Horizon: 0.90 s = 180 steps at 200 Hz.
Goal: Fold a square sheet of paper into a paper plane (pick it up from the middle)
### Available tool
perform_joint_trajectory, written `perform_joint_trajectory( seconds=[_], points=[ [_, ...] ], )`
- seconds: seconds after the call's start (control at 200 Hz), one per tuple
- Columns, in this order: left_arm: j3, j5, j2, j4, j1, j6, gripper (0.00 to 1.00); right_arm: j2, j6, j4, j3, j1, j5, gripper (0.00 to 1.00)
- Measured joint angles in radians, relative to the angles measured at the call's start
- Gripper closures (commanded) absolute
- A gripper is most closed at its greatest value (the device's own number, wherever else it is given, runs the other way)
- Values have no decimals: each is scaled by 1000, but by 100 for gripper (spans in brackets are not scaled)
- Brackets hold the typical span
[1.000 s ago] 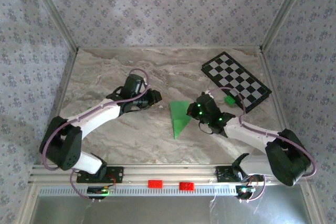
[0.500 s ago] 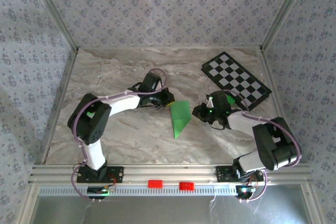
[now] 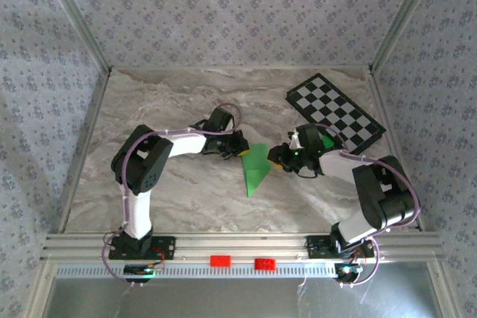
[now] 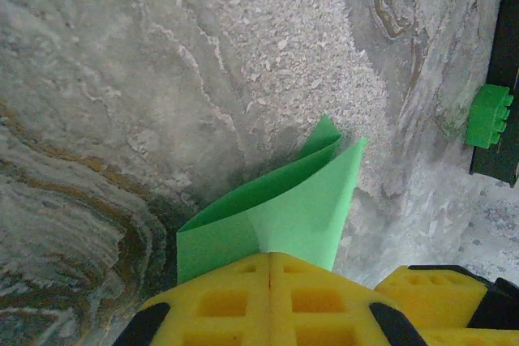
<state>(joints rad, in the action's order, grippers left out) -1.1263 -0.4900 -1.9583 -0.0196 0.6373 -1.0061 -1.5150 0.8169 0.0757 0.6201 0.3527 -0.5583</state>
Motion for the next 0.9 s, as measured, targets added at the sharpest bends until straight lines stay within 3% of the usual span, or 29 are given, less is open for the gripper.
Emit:
perform_joint_trajectory(
  seconds=[0.405, 0.9],
  points=[
    [64, -18, -8, -47, 0, 16, 98, -7, -6, -79, 5, -2, 0, 62],
    [77, -36, -10, -77, 0, 46, 99, -65, 17, -34, 7, 1, -61, 63]
  ],
)
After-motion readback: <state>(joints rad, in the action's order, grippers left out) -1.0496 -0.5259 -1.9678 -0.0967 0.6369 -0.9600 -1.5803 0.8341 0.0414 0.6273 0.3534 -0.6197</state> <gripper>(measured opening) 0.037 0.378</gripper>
